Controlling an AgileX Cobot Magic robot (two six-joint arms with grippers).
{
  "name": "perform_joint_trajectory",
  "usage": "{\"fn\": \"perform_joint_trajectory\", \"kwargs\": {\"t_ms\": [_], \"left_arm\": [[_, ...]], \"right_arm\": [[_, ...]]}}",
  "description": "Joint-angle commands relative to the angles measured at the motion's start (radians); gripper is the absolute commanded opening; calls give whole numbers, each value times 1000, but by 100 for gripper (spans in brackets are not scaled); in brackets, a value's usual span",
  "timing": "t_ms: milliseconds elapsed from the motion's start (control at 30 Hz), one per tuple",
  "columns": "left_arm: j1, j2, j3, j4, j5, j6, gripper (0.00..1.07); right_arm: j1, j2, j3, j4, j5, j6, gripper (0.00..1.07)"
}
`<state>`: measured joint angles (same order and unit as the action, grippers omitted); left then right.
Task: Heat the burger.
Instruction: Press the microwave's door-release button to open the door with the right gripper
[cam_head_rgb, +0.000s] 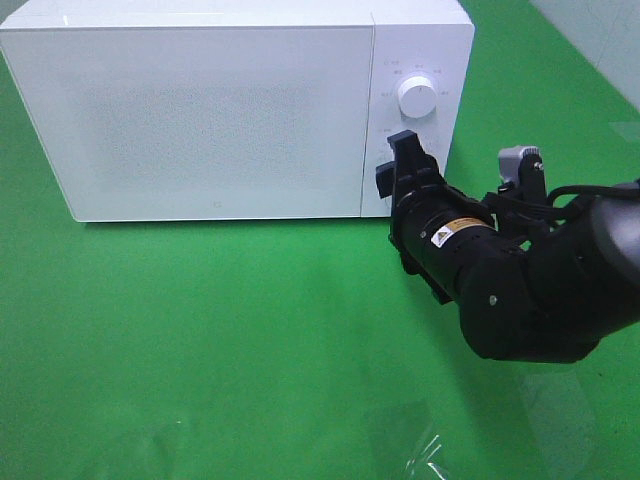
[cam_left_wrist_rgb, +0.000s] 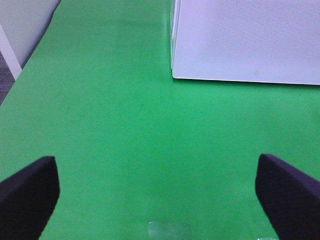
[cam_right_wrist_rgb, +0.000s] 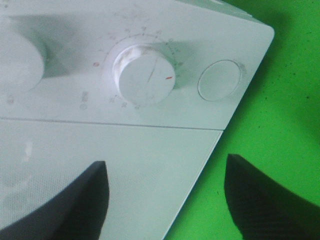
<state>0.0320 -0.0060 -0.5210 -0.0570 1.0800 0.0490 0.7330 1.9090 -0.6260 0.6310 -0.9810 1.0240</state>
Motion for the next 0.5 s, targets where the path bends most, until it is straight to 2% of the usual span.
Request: {"fn": "perform_joint_trajectory", "kwargs": {"t_ms": [33,233,467,500], "left_arm": [[1,-16,2,0,-10,-6,100],[1,-16,2,0,-10,-6,100],[1,-16,2,0,-10,-6,100],[1,-16,2,0,-10,-6,100]], "right_arm": [[1,-53,15,-50,42,-92,67],[-20,-188,25,-149,254,-382,67],[-69,-276,24,-272,377,-502,67],[-92,-317,24,-321,432,-534,67]]}}
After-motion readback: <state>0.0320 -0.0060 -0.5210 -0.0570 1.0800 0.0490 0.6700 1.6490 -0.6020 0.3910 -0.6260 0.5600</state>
